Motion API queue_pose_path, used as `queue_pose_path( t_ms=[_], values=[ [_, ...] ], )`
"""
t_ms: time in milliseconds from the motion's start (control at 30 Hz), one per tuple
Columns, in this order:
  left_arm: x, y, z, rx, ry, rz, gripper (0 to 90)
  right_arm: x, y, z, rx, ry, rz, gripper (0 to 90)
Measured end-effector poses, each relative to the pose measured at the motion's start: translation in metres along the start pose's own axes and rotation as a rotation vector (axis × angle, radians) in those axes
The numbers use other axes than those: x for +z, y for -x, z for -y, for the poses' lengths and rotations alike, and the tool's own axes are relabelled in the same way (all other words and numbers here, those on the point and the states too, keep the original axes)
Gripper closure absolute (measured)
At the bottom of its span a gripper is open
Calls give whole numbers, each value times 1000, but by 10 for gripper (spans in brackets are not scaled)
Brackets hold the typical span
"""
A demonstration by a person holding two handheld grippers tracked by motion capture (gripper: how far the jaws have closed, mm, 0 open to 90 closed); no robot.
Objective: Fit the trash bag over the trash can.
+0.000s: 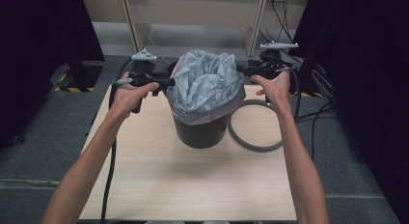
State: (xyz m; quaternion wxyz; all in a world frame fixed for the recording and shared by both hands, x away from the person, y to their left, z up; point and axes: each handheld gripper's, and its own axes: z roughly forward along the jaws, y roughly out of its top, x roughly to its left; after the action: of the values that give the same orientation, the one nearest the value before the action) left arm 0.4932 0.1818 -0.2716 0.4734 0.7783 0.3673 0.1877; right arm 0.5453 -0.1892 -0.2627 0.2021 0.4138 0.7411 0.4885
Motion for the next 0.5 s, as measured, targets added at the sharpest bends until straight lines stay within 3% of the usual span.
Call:
queue_pose_path(
  t_ms=[200, 267, 500],
  values=[
    [2, -1, 2, -11, 15, 35, 804, -1, 1, 3, 2, 3, -4, 405],
    [0, -3, 3, -6, 24, 29, 881, -1, 1, 4, 1, -1, -3, 405],
    [-16, -18, 7, 6, 56, -27, 899, -3, 0, 6, 0, 3, -6, 404]
  ],
)
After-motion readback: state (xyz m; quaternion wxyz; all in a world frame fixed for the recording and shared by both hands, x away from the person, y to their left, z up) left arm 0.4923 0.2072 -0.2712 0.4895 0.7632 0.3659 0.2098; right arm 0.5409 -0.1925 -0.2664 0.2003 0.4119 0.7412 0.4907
